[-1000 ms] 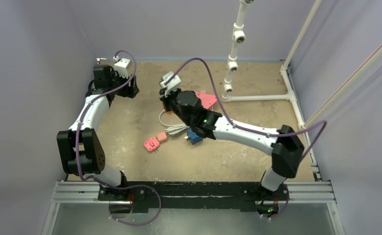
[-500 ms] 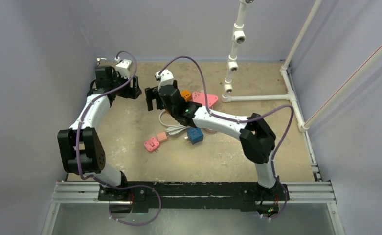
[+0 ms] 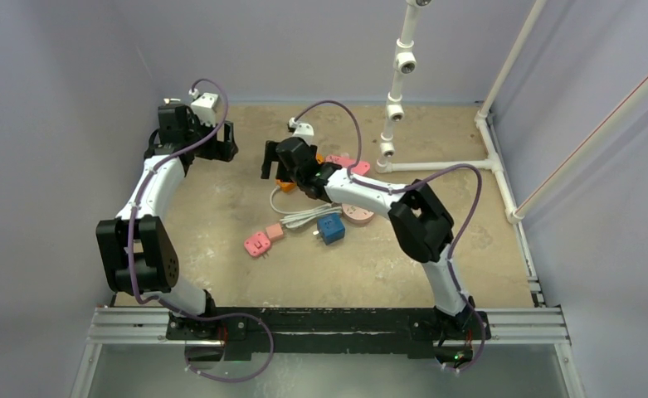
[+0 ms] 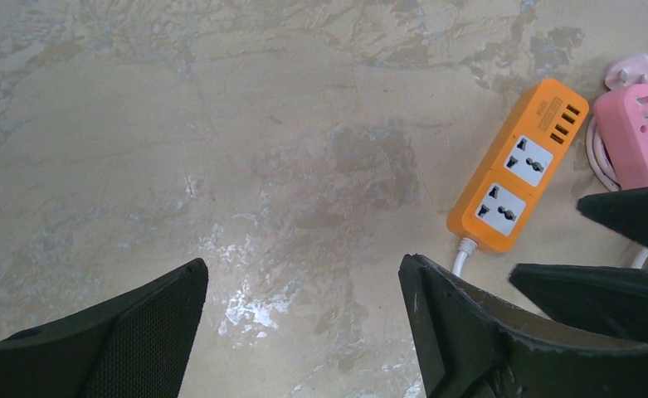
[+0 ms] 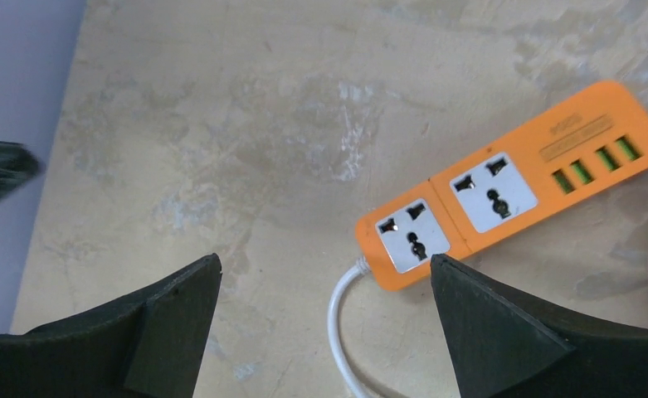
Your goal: Insert the plug
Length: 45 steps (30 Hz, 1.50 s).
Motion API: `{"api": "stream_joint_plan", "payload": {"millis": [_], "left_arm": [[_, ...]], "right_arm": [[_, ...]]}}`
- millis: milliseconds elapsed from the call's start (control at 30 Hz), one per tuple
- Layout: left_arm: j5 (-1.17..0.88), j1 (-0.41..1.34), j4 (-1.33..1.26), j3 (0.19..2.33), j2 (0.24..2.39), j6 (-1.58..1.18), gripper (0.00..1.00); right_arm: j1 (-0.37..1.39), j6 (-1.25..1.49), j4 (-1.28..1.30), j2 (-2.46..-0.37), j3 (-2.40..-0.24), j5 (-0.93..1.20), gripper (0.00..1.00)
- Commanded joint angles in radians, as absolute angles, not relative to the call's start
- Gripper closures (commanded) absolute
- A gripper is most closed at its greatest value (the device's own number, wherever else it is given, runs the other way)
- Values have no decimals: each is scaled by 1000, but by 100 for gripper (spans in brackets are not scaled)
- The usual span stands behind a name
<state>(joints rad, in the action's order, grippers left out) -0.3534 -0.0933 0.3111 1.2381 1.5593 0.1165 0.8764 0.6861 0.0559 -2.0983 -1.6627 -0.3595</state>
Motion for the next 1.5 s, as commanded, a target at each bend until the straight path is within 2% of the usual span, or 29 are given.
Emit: {"api": "stream_joint_plan", "payload": {"millis": [0, 333, 833, 1133, 1367, 1467], "left_arm": [[-336, -103, 316, 1278, 1561, 112, 14], [-356, -104, 321, 1283, 1567, 120, 13], [-375, -104, 321, 1268, 1571, 129, 13], [-377, -103, 318, 1264, 1573, 138, 14], [-377, -106, 312, 1275, 1581, 123, 15], [-373, -107, 313, 1279, 1579, 121, 16]], "right_arm": [[877, 775, 118, -2170, -1718, -341, 1], [836, 851, 161, -2212, -1696, -389, 1], [767, 859, 198, -2330, -1844, -415, 1], [769, 841, 264, -2445, -1987, -508, 2], [783, 759, 283, -2523, -2047, -638, 13], [800, 737, 287, -2554, -2062, -652, 23]]}}
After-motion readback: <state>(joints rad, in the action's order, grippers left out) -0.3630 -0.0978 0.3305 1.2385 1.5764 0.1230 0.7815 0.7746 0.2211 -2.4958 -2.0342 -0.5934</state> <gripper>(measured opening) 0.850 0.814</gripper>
